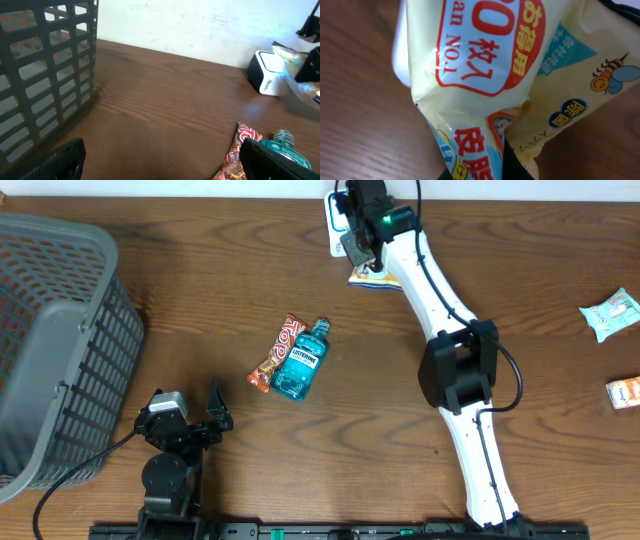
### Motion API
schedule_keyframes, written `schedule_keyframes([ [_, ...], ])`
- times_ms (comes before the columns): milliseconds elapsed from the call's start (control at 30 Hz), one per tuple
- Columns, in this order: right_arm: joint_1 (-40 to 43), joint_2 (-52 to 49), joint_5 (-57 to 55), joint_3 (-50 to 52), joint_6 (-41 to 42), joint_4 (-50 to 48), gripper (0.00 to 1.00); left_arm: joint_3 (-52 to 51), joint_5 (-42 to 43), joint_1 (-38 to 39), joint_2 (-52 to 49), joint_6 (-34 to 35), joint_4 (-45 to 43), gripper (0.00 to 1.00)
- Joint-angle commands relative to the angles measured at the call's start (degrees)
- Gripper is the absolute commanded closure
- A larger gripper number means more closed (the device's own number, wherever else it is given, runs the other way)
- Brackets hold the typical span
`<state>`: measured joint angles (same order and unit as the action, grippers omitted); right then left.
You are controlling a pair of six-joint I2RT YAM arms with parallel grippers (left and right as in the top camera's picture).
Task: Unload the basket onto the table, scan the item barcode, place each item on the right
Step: 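Hold the yellow snack bag in front of the white scanner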
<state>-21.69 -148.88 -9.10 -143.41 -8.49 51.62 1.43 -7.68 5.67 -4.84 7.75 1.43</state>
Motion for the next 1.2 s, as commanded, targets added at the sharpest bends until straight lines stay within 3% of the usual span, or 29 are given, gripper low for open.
schedule_keyframes([
  [0, -1.0, -0.3, -3.5, -1.7, -1.3, -2.3, 0.99, -1.2, -0.9, -0.3, 0.0, 0.5, 2.0, 0.02],
  [467, -1.0, -0.3, -4.0, -1.7, -1.7, 1.7, 0.99, -1.2, -0.9, -0.2, 0.0, 0.5, 2.0, 0.02],
  [667, -1.2, -0.3, -4.8, -1.7, -4.3, 9.2, 0.99, -1.2, -0.9, -0.2, 0.0, 0.5, 2.0, 0.02],
  [1167, 5.9, 12.4, -12.3, -2.1, 8.9, 30.9, 0.99, -1.2, -0.9, -0.2, 0.0, 0.5, 2.0, 0.02],
])
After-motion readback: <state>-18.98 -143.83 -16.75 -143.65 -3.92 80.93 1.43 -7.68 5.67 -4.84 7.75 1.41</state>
